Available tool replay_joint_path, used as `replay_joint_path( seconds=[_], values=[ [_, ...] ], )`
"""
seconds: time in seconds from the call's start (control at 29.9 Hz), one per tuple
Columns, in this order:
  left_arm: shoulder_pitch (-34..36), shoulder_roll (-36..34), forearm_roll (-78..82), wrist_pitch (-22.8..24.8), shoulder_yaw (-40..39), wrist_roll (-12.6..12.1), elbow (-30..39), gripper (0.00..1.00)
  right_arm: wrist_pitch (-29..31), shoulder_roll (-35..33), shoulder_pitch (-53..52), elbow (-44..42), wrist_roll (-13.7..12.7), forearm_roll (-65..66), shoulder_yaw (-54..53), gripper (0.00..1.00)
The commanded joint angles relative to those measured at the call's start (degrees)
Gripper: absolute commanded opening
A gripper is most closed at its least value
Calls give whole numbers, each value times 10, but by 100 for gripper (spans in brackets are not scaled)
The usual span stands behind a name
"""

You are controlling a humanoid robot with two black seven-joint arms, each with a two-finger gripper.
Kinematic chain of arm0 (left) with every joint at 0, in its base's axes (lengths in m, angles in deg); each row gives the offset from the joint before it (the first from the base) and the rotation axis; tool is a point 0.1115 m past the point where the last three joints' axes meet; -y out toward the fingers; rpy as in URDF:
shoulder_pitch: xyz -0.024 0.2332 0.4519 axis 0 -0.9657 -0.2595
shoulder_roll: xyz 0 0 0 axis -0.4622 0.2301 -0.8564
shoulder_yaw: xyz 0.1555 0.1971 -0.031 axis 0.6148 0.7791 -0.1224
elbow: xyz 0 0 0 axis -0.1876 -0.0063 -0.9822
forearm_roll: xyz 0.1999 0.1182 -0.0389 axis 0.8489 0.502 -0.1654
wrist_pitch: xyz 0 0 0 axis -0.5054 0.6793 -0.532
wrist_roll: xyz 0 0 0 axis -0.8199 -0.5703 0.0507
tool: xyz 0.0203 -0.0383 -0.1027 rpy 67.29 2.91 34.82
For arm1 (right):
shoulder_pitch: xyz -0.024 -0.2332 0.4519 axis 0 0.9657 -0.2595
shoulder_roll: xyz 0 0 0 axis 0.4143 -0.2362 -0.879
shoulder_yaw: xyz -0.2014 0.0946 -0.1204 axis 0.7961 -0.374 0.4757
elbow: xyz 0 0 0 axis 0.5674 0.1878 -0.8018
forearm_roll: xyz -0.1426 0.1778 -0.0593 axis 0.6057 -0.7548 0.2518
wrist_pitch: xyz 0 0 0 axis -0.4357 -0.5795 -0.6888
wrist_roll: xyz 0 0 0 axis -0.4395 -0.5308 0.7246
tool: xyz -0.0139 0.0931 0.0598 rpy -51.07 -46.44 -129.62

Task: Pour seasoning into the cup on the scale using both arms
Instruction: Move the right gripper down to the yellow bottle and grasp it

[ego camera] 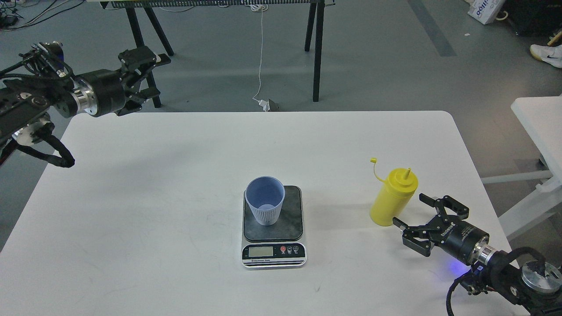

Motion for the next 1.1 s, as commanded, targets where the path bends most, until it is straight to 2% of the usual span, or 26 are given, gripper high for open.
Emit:
replay_joint_path(
  seconds=[0.0,0.47,0.64,0.77,0.94,1.07],
  values=[
    [-3,0,0,0,0,0,1,99,0,25,-9,-23,0,17,0,99],
    [-14,-1,0,0,0,1,0,99,0,79,-29,-65,0,40,8,98],
    [-19,0,0,0,0,1,0,99,0,83,-29,-78,0,44,7,92],
    [-23,2,-1,0,0,1,1,99,0,82,-29,-78,0,45,5,80],
    [-29,6,-1,0,-1,1,1,99,0,83,-29,-77,0,45,2,42],
    [-29,6,0,0,-4,1,1,99,0,83,-30,-78,0,45,1,21]
  ],
)
